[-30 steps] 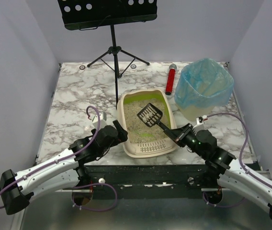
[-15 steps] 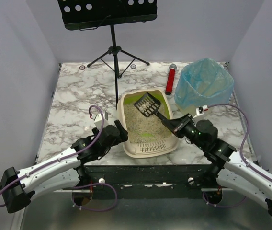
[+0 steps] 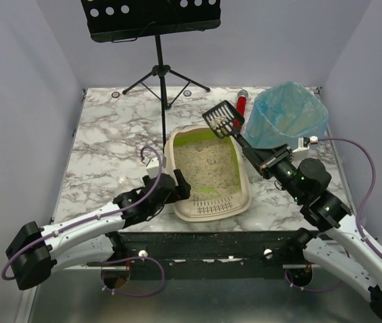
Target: Clean the litter box
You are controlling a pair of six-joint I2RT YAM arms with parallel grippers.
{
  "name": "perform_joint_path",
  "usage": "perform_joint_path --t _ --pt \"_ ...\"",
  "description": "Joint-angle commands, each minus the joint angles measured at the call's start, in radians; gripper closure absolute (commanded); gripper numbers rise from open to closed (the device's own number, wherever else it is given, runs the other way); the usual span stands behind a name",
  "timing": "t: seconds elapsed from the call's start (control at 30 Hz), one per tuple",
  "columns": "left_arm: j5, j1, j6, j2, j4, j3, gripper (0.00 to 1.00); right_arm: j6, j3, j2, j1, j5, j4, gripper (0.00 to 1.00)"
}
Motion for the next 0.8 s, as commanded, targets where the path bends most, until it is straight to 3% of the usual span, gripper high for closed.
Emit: perform_joint_path --t 0.0,0.37,0.77 --pt "0.140 0.002 0.098 0.078 0.201 0.024 0.01 -0.008 0.023 -0.024 -0.007 -0.003 -0.063 0.99" --pt "0.300 -0.001 0.126 0.268 0.341 0.115 0.04 0.040 0.010 -0.064 -0.016 0.061 -0.099 0.99" --pt "0.214 -0.001 0.099 0.175 0.225 0.108 0.01 0.037 0.005 -0.093 -0.024 0.096 -0.107 0.99"
